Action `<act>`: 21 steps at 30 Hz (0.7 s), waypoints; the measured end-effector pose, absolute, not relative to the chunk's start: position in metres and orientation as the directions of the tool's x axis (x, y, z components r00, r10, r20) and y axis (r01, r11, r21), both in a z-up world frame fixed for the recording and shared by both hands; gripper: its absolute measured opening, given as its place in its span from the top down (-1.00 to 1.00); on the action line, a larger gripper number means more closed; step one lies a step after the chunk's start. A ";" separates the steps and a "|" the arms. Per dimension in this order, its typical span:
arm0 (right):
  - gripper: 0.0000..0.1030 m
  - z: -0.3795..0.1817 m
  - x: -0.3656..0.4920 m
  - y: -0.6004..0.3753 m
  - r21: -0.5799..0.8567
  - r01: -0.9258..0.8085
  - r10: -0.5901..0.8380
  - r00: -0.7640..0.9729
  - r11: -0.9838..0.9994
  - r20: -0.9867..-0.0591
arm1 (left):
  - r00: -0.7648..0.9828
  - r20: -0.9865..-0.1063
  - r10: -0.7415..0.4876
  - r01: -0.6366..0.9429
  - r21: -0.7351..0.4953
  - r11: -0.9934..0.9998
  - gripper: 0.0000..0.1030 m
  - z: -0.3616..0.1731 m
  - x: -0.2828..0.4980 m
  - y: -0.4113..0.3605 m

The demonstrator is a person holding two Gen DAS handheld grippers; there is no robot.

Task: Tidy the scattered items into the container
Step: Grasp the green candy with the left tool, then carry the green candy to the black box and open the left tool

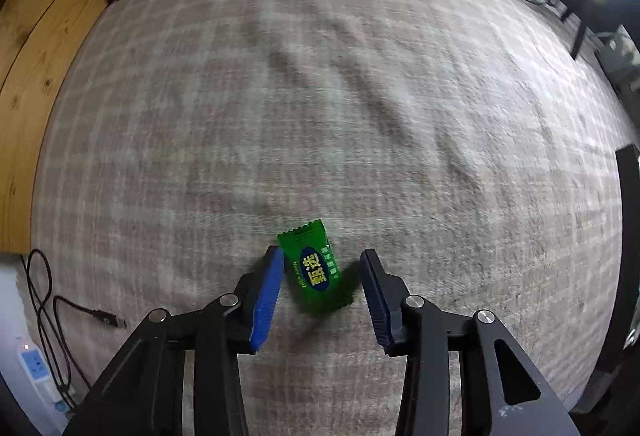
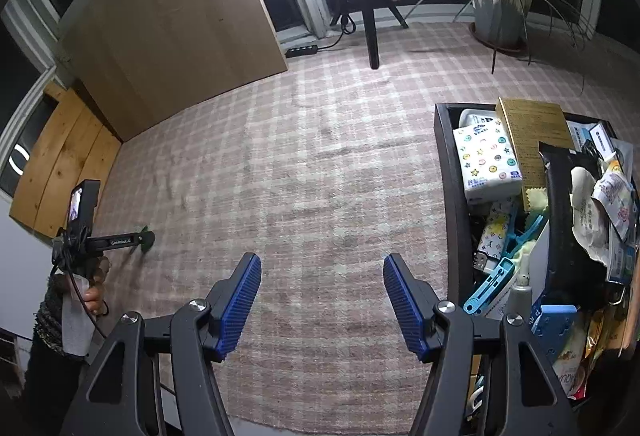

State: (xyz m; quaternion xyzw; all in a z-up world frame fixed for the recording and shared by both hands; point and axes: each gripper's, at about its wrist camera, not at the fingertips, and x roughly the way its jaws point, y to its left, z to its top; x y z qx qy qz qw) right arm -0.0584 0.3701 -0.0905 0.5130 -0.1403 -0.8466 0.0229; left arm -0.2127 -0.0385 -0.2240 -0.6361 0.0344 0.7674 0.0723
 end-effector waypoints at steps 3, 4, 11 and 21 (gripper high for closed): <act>-0.16 -0.091 -0.058 0.371 0.263 -0.112 -0.182 -0.473 -0.958 -0.862 | -0.195 -0.979 0.058 -0.194 -0.019 -0.981 0.26 -0.223 -0.204 -0.031; -0.16 -0.091 -0.057 0.370 0.264 -0.114 -0.181 -0.474 -0.958 -0.862 | -0.201 -0.978 0.060 -0.200 -0.019 -0.980 0.36 -0.222 -0.200 -0.029; -0.16 -0.092 -0.055 0.370 0.264 -0.128 -0.174 -0.475 -0.956 -0.862 | -0.224 -0.969 0.101 -0.199 -0.056 -0.978 0.60 -0.217 -0.171 -0.039; -0.16 -0.078 -0.018 0.387 0.271 -0.208 -0.126 -0.526 -0.940 -0.841 | -0.284 -0.944 0.168 -0.269 -0.090 -0.959 0.60 -0.168 -0.139 -0.026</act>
